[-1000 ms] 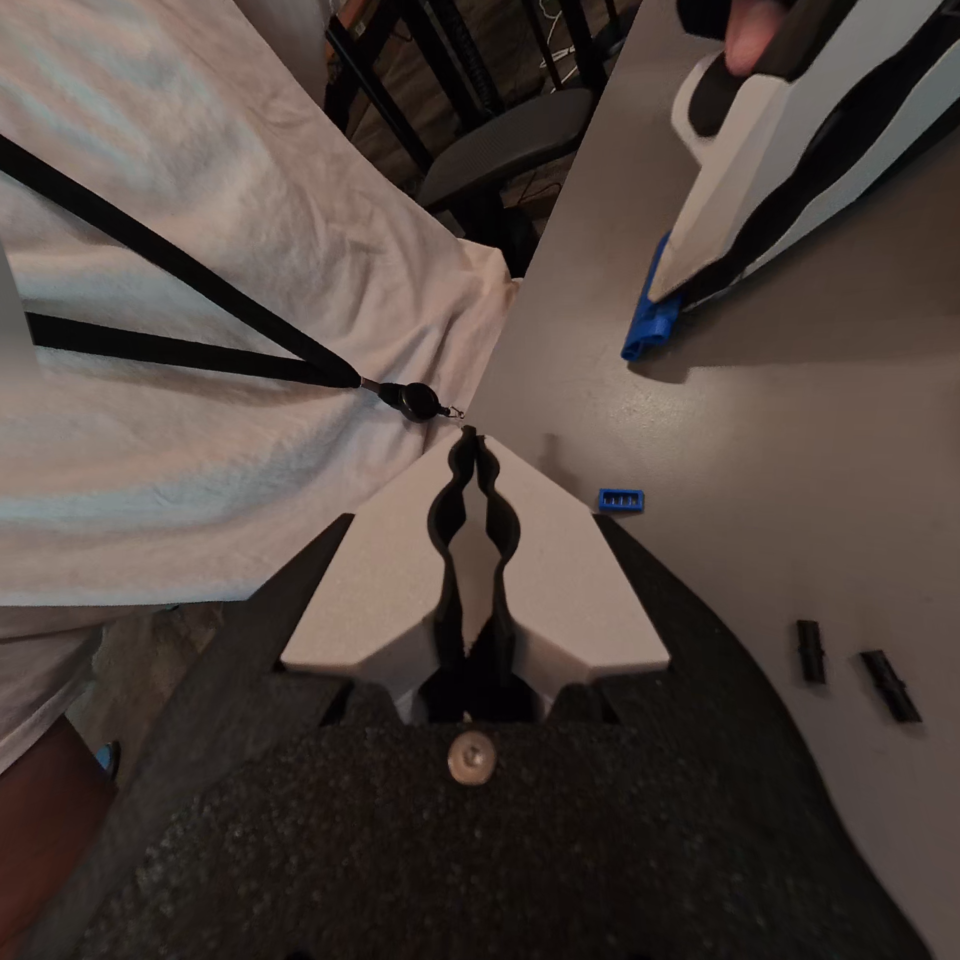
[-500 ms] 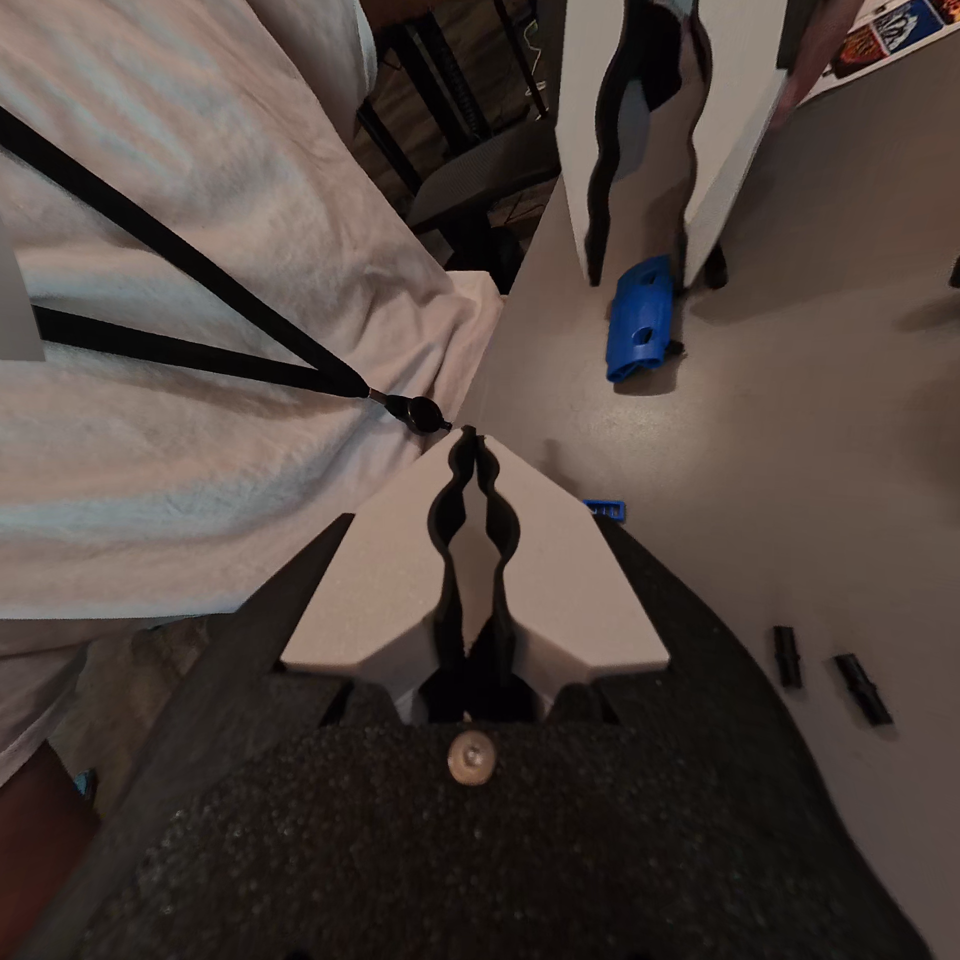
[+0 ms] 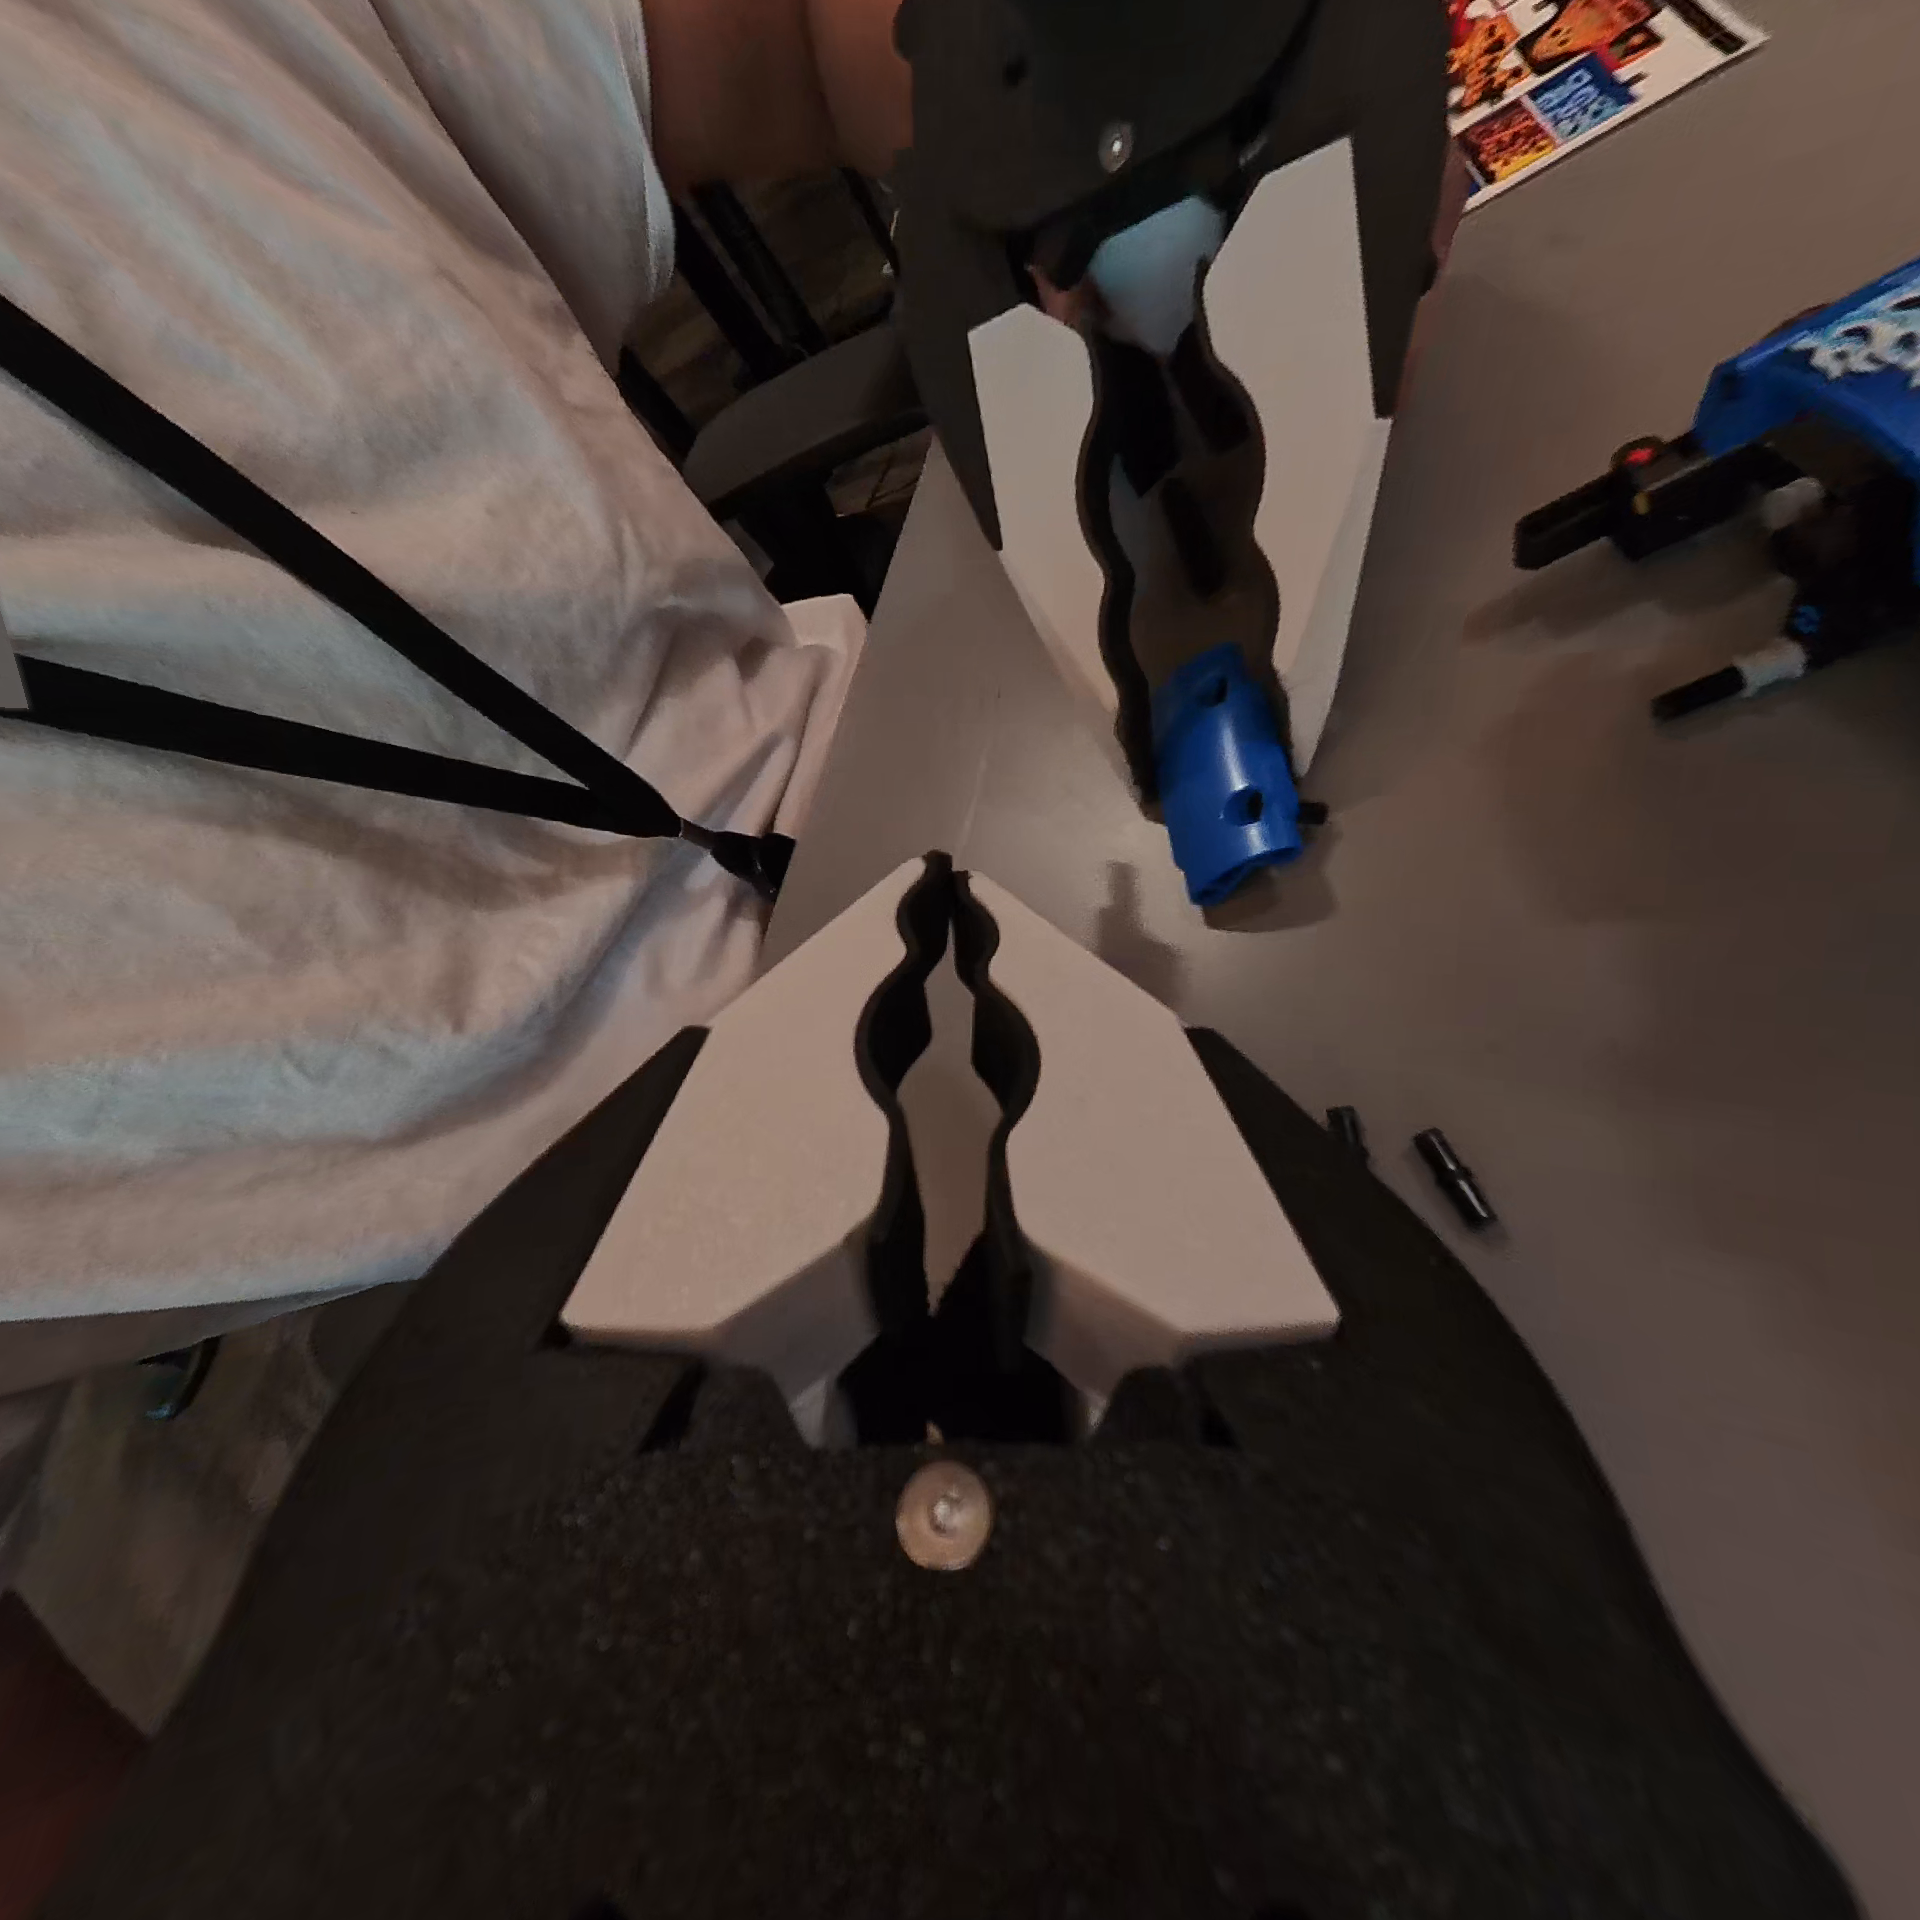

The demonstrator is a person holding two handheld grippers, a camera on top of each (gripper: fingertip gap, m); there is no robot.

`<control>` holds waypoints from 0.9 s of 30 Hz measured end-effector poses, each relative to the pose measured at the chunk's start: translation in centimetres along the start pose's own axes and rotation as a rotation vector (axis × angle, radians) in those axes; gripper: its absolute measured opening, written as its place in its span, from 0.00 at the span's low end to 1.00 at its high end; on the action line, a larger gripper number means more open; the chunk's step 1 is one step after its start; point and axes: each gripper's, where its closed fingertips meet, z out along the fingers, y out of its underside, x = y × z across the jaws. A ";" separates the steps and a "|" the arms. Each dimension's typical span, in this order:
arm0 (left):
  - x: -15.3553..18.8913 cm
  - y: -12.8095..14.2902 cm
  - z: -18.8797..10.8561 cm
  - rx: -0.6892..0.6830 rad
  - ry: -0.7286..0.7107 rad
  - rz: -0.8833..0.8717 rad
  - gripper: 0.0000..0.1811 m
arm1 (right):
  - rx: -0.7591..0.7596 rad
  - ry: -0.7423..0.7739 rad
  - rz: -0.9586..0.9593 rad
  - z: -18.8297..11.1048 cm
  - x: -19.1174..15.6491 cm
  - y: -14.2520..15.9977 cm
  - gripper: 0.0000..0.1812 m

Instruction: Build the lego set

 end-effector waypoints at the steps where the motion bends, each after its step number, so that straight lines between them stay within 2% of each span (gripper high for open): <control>1: 0.1 0.0 0.0 0.012 0.009 0.014 0.16 | 0.012 0.005 0.007 -0.3 0.2 -0.2 0.00; 3: 0.7 0.1 -0.2 0.014 0.044 0.055 0.22 | 0.035 0.014 0.035 -0.8 0.7 -0.4 0.00; 7: 2.1 0.4 -1.6 0.036 0.107 0.149 0.21 | 0.076 0.004 0.102 -1.0 1.3 -0.9 0.00; 11: 1.6 0.6 -3.0 0.068 0.157 0.145 0.22 | 0.035 -0.031 0.140 0.0 1.6 -0.3 0.00; 13: 2.0 0.4 -3.4 0.086 0.168 0.180 0.20 | 0.020 -0.043 0.133 0.3 1.5 -0.1 0.00; 17: 1.9 1.4 -2.6 0.025 0.132 0.246 0.18 | 0.031 -0.058 0.114 0.1 0.8 -0.6 0.00; 23: 2.3 1.9 -2.4 0.036 0.202 0.273 0.13 | -0.011 -0.131 0.128 1.2 -0.1 0.1 0.00; 27: 2.4 1.7 -2.8 0.057 0.260 0.252 0.13 | -0.023 -0.157 0.123 1.6 -0.1 0.5 0.00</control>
